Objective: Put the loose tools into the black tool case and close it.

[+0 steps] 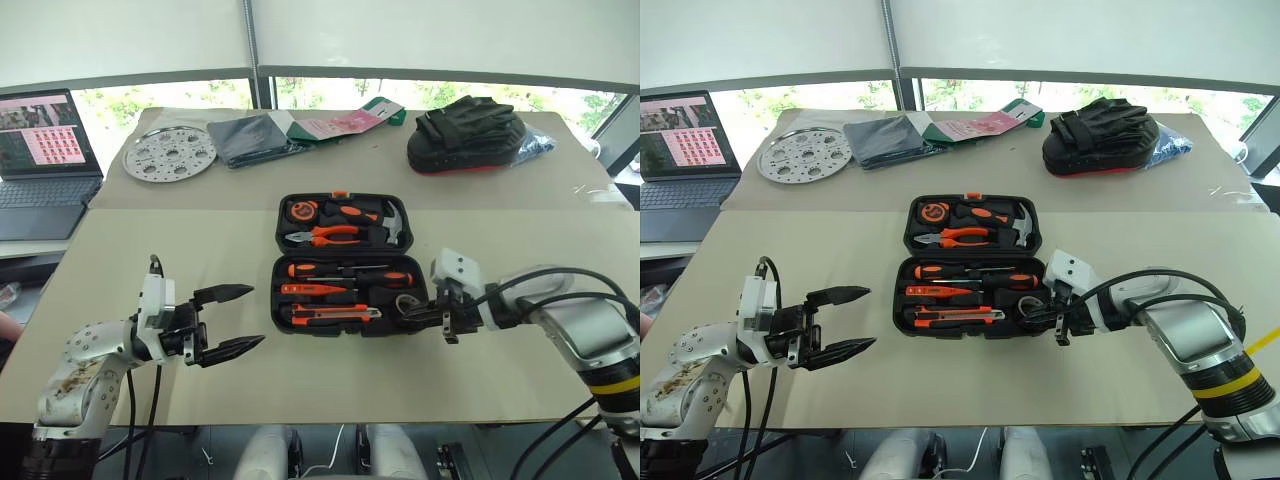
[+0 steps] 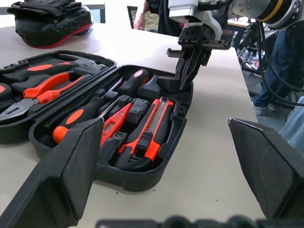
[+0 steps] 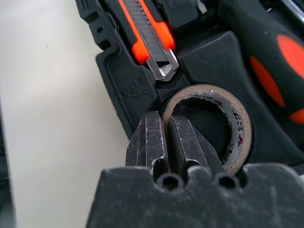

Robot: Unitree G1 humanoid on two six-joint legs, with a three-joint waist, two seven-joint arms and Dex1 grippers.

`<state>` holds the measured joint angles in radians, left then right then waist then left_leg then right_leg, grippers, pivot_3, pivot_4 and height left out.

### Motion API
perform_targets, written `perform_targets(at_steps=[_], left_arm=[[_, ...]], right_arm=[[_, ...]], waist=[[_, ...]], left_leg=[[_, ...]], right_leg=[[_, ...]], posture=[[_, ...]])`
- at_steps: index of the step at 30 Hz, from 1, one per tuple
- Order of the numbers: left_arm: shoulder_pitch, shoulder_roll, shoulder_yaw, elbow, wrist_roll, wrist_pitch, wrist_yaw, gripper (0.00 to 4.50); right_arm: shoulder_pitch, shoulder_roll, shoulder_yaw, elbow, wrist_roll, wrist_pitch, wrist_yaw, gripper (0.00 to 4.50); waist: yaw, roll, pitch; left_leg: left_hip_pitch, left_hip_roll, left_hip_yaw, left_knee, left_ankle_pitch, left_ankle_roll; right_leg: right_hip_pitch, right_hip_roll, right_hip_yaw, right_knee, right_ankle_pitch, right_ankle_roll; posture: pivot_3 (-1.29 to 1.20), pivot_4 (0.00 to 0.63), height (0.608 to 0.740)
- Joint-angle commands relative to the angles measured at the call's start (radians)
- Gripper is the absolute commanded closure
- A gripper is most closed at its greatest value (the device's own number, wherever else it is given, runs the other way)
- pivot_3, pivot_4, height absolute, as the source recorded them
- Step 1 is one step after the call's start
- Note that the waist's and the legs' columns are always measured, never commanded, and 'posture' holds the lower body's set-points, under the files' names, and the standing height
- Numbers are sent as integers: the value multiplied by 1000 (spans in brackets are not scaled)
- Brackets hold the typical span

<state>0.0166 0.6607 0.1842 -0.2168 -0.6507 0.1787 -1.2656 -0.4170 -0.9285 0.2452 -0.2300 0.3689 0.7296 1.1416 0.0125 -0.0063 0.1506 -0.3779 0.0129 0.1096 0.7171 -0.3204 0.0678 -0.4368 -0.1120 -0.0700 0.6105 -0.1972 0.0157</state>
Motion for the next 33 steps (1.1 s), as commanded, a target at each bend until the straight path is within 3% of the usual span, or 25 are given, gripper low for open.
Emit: perform_targets(at_steps=[1,6,10,14,15,16,22,26,27,33], left_arm=[[3,1,21,-44,-24,-4,9,0],[-4,6,30,-51,-34,26,55,0],[-12,15,35,-40,-21,47,98,0],[-82,11,32,47,35,97,221,0],[-127,-8,23,91,82,102,301,503],[-164,-23,9,125,121,112,361,694],[-308,-96,-81,237,228,222,518,2795],[-377,-134,-133,306,281,224,545,4233],[-409,-152,-152,341,294,216,543,4400],[-501,-211,-222,453,346,176,500,4400]], right_arm=[[-11,-33,0,-29,-21,2,21,3458],[-35,-42,-110,-41,155,-8,184,1766],[-47,-58,-204,59,194,-48,234,1766],[-88,-8,-293,247,165,-130,162,1766],[-89,7,-287,310,96,-217,110,2273],[-92,27,-281,369,33,-303,54,2500],[-153,150,-249,611,-171,-589,-162,4464],[-207,217,-206,752,-245,-701,-193,4500],[-227,245,-187,792,-262,-730,-191,4500],[-271,329,-134,856,-294,-767,-143,4500]], waist=[[0,0,0],[-1,0,0],[-1,-1,1],[0,-1,1],[0,-1,1],[1,-1,1],[-5,-3,2],[-15,-3,2],[-17,-3,2],[-25,-3,2]], left_leg=[[0,0,0,0,0,0],[0,0,0,0,0,0],[0,0,0,0,0,0],[0,0,0,1,0,1],[1,0,0,1,0,1],[1,0,0,1,0,1],[7,0,1,-1,0,0],[7,0,2,-2,1,-1],[8,0,2,-2,1,-1],[8,1,3,-2,2,-3]], right_leg=[[0,0,0,0,0,0],[0,1,0,0,0,0],[0,1,0,0,0,0],[1,1,1,0,1,1],[1,1,1,0,1,1],[2,2,1,0,1,0],[9,3,2,0,2,2],[8,4,1,0,3,3],[9,4,1,0,3,3],[10,6,0,0,2,3]], posture=[[0,150,740],[0,150,740],[0,150,740],[0,150,740],[0,150,740],[0,150,740],[0,150,740],[0,150,740],[0,150,740],[0,150,740]])
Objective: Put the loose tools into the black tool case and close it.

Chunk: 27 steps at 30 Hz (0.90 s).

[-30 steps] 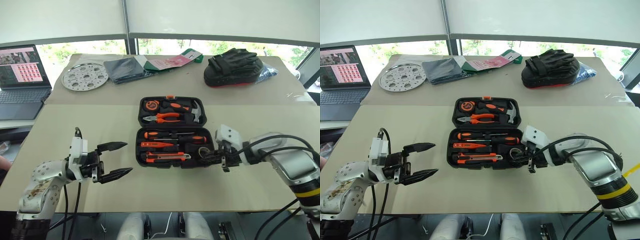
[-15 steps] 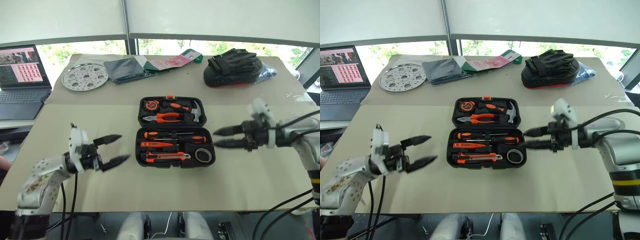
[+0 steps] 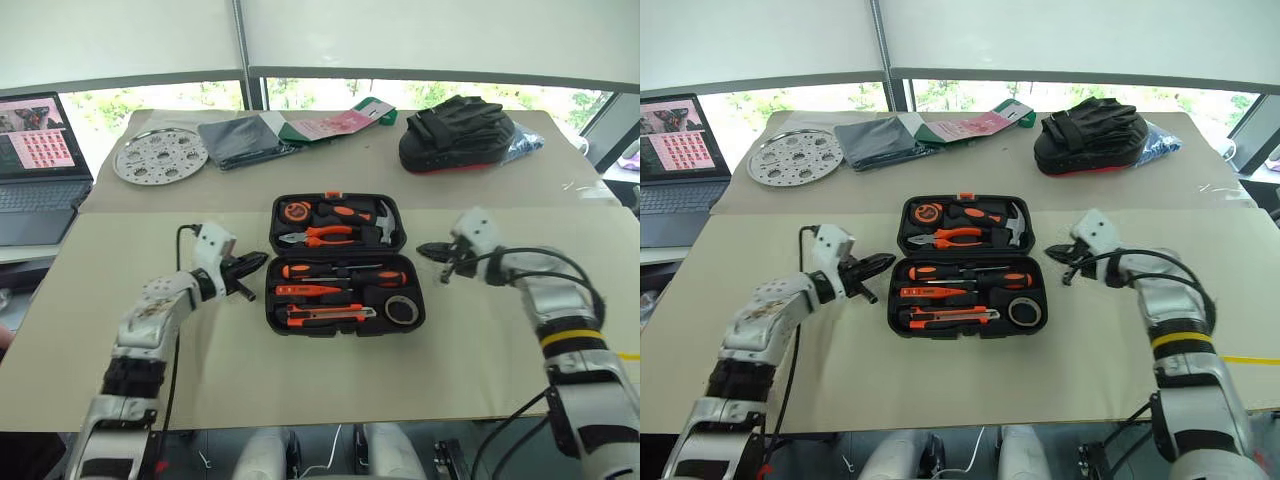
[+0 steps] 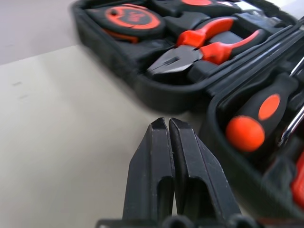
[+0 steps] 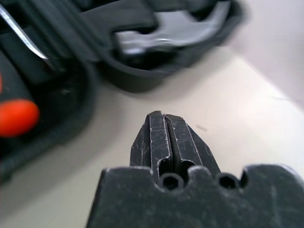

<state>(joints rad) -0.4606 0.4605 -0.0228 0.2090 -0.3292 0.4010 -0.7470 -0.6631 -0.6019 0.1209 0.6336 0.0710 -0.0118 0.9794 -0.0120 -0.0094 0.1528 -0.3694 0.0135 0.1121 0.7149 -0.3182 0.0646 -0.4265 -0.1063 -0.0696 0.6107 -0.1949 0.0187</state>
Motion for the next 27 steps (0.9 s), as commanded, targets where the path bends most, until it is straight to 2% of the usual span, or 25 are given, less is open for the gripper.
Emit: perform_targets(at_steps=[1,7,14,19,25,27], left_arm=[[-28,-16,-23,33,34,-53,-23,4400],[13,-3,-51,-24,37,-20,-86,4400],[185,94,-17,-245,-34,92,-150,4400],[268,111,36,-368,-81,161,-114,4400],[298,102,88,-386,-60,144,-39,4400],[293,141,78,-374,-1,177,12,4500]], right_arm=[[-22,8,-8,-19,9,-16,30,4500],[54,10,2,-183,38,75,85,4500],[211,-35,-27,-469,65,232,67,4500],[303,-62,-58,-600,88,304,48,4500],[358,-91,-117,-680,159,434,48,4500],[369,-136,-128,-715,200,535,79,3926]], waist=[[0,0,0],[-1,1,0],[-5,1,0],[-2,1,0],[3,1,0],[3,1,0]], left_leg=[[0,0,0,0,0,0],[0,1,0,0,0,0],[0,1,-1,-3,0,-1],[1,1,-2,-3,0,-1],[1,1,-2,-2,-1,-1],[1,1,-3,-2,-1,-1]], right_leg=[[0,0,0,0,0,0],[1,0,-1,0,0,0],[-1,0,-1,0,-2,1],[-1,-1,0,0,-2,1],[-1,-2,1,-1,-2,1],[-1,-2,1,-1,-2,0]], posture=[[0,150,740],[0,150,740],[0,150,740],[0,150,740],[0,150,740],[0,150,740]])
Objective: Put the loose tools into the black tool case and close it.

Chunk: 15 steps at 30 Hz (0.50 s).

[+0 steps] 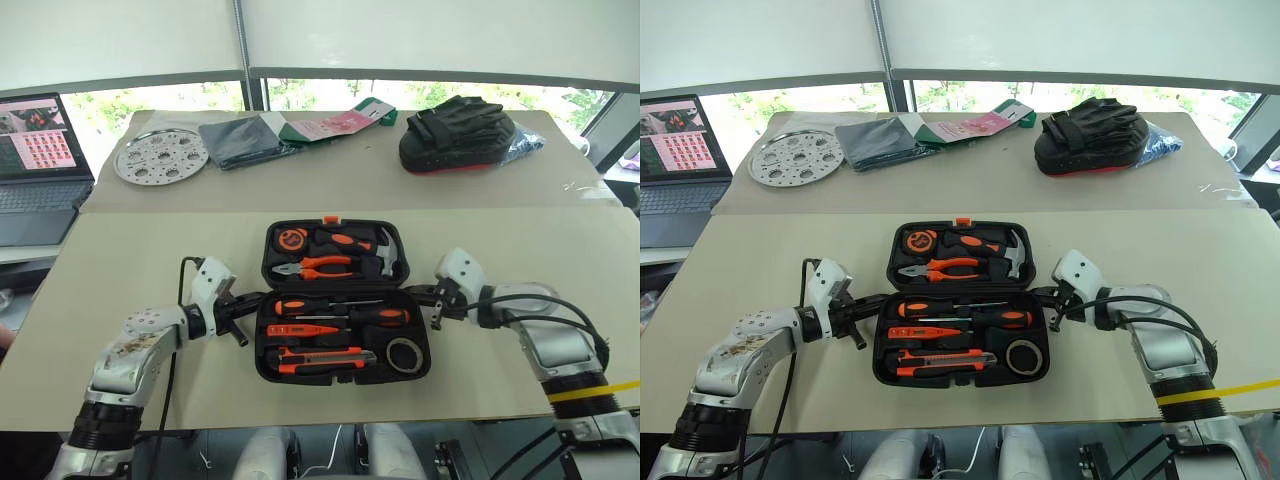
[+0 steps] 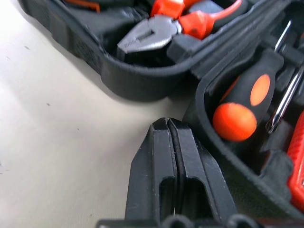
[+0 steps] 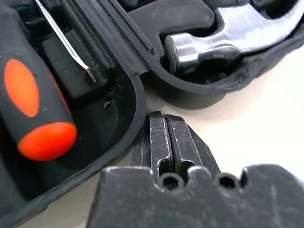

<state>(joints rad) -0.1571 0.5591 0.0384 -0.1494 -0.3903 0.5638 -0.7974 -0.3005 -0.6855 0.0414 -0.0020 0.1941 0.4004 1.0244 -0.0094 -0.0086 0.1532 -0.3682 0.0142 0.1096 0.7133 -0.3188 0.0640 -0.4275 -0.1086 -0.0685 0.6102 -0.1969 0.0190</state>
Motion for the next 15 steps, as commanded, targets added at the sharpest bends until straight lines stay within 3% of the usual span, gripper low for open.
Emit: perform_targets(at_steps=[1,2,4,7,9,12,15], left_arm=[[-15,71,15,-9,68,39,58,4500],[-19,84,37,-4,35,68,40,3953],[-34,110,85,4,-36,133,8,3446],[-90,150,140,30,-109,239,-16,2233],[-199,175,134,46,-155,367,-16,1635],[-327,156,98,62,-164,516,51,493],[-408,102,60,94,-147,553,100,493]], right_arm=[[6,-70,-58,-88,83,139,36,3821],[3,-88,-65,-94,91,148,43,3349],[-19,-99,-101,-98,128,183,32,2782],[-86,-127,-152,-117,244,371,48,1663],[-250,-176,-84,-91,268,682,14,1077],[-376,-194,25,-46,206,759,-32,10],[-494,-99,23,73,209,855,-120,10]], waist=[[0,0,0],[1,0,0],[-1,0,0],[-3,0,0],[-3,0,1],[5,-2,1],[8,-5,-1]], left_leg=[[0,0,0,0,0,0],[0,0,0,0,0,0],[1,0,0,0,0,0],[0,0,0,0,0,0],[0,0,0,1,0,0],[-7,0,0,3,1,2],[-5,0,0,2,1,0]], right_leg=[[0,0,0,0,0,0],[0,0,0,0,0,0],[0,0,0,0,0,-1],[-1,0,1,1,0,-2],[-2,0,1,1,1,-2],[-8,-1,0,3,3,-4],[-6,1,0,2,3,-4]], posture=[[0,150,740],[0,150,740],[0,150,740],[0,150,740],[0,150,740],[0,150,740],[0,150,740]])
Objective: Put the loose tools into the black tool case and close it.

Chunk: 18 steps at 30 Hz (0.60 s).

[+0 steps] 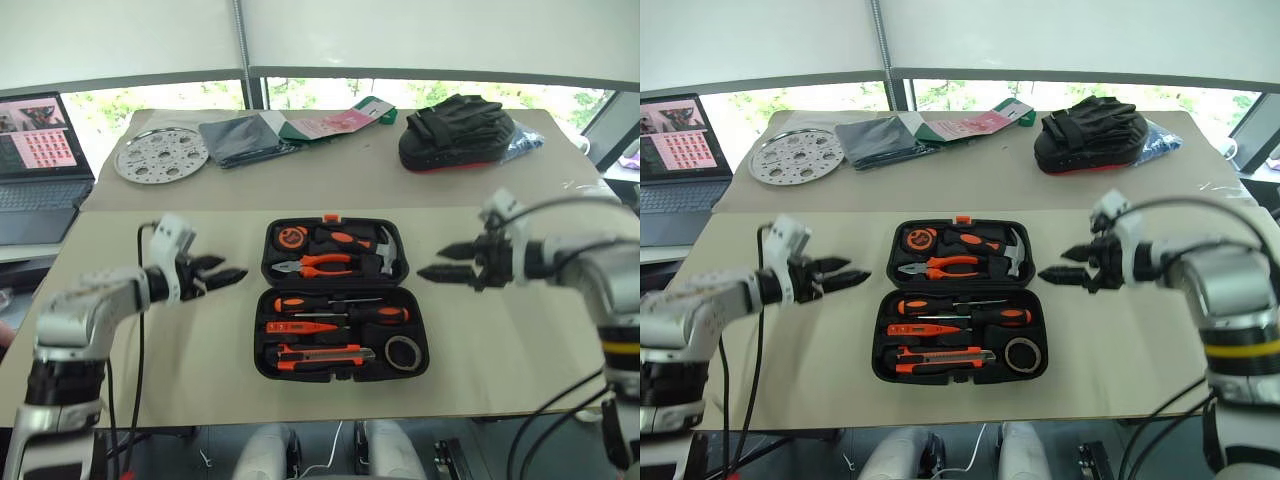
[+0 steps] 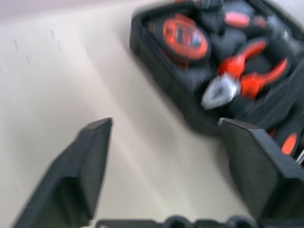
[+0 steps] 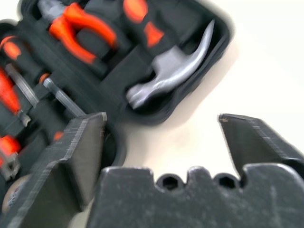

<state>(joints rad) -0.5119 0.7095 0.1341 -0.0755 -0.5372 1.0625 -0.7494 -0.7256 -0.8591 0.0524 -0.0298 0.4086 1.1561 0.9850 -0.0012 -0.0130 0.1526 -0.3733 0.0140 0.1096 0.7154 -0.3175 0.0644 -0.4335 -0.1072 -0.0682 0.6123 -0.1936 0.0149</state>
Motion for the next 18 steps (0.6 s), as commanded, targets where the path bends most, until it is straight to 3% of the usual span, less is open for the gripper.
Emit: perform_targets(at_steps=[1,6,11,12,15,18], left_arm=[[-76,-67,-48,38,14,58,74,493],[-135,-132,-77,116,49,72,141,493],[-138,-168,-83,128,55,68,162,493],[-138,-176,-82,126,50,74,161,449],[-140,-201,-84,131,48,80,165,449],[-144,-214,-99,147,65,76,172,449]], right_arm=[[-95,93,28,131,-18,108,-98,10],[-154,150,98,228,-72,92,-170,10],[-166,168,117,278,-95,87,-201,10],[-166,166,122,286,-98,86,-201,554],[-162,160,131,297,-103,90,-199,1364],[-155,157,132,299,-103,95,-201,2456]], waist=[[0,0,0],[-3,0,0],[-6,0,0],[-7,0,0],[-10,0,0],[-9,0,0]], left_leg=[[0,0,0,0,0,0],[-10,-3,1,1,1,0],[-11,-3,1,0,1,0],[-11,-3,2,0,1,0],[-10,-3,2,0,2,-2],[-9,-3,1,0,2,-2]], right_leg=[[0,0,0,0,0,0],[-8,0,-1,1,1,3],[-7,0,-3,0,0,4],[-7,0,-3,0,0,4],[-7,0,-3,0,0,4],[-5,0,-3,0,0,4]], posture=[[0,150,740],[0,150,740],[0,150,740],[0,150,740],[0,150,740],[0,150,740]])
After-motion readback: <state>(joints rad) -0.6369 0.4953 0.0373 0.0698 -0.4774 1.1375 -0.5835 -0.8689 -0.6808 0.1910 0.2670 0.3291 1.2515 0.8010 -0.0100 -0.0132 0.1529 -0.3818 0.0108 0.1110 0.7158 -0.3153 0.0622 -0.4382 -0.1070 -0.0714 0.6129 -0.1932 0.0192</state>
